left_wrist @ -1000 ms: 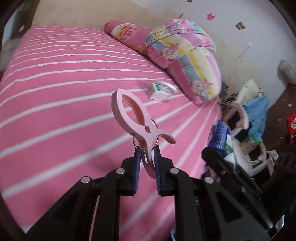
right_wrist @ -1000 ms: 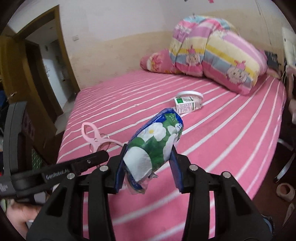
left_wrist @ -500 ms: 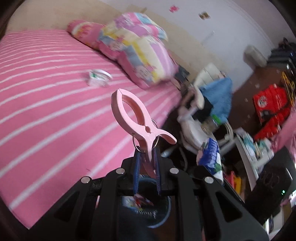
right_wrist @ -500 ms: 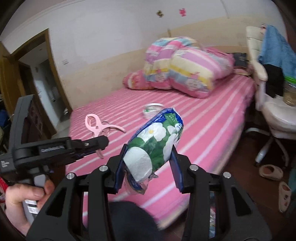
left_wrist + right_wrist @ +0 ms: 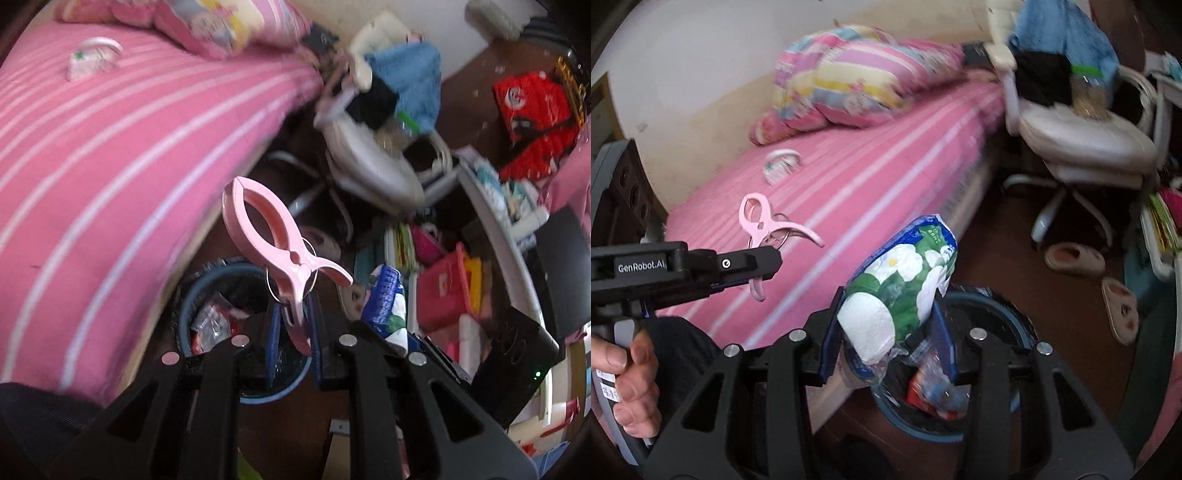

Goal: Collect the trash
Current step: 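Carry the tissue pack and clothespin over the bin and open both tools, then move both tools back over the bed toward the box and tape roll, then grasp the white tape roll with the right tool while the left grasps the green-white box, then carry the tape roll and box over the bin and open both tools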

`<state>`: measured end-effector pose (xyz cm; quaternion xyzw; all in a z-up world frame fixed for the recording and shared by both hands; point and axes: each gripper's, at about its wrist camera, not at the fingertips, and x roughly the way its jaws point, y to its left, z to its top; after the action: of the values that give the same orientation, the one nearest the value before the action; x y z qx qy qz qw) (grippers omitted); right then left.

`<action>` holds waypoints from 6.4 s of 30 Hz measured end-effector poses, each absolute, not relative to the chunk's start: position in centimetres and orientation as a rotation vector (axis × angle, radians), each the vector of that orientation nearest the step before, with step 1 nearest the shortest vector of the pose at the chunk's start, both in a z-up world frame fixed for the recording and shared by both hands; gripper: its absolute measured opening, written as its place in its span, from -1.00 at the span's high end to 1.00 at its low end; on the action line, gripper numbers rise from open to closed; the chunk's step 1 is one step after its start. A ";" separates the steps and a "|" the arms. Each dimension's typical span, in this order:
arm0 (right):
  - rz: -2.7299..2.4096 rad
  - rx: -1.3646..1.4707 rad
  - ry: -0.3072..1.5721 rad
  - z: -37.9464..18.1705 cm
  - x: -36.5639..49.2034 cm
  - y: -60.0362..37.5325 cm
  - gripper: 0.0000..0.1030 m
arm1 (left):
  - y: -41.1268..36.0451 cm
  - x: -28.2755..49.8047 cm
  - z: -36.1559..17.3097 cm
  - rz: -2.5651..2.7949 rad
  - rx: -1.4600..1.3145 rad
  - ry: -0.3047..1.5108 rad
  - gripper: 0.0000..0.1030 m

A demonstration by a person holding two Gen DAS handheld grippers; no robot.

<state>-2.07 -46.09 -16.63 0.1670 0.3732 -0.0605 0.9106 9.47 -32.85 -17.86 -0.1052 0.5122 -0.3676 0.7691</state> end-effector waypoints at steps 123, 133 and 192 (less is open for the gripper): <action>0.656 -0.480 0.776 -19.5 53.5 -28.8 0.76 | -13.2 55.7 -25.6 -0.727 -0.385 0.841 -0.55; 0.552 -0.386 0.769 -20.0 51.2 -30.0 0.78 | -13.7 55.0 -25.3 -0.800 -0.382 0.813 0.06; -0.060 0.290 0.710 -11.5 -4.9 -48.6 0.79 | -32.2 11.0 -21.2 -0.841 -0.468 1.187 0.07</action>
<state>-4.93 -48.59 -11.54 0.1414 0.3464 -0.0295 0.9269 10.98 -32.17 -21.16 -0.2120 0.5372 -0.3809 0.7220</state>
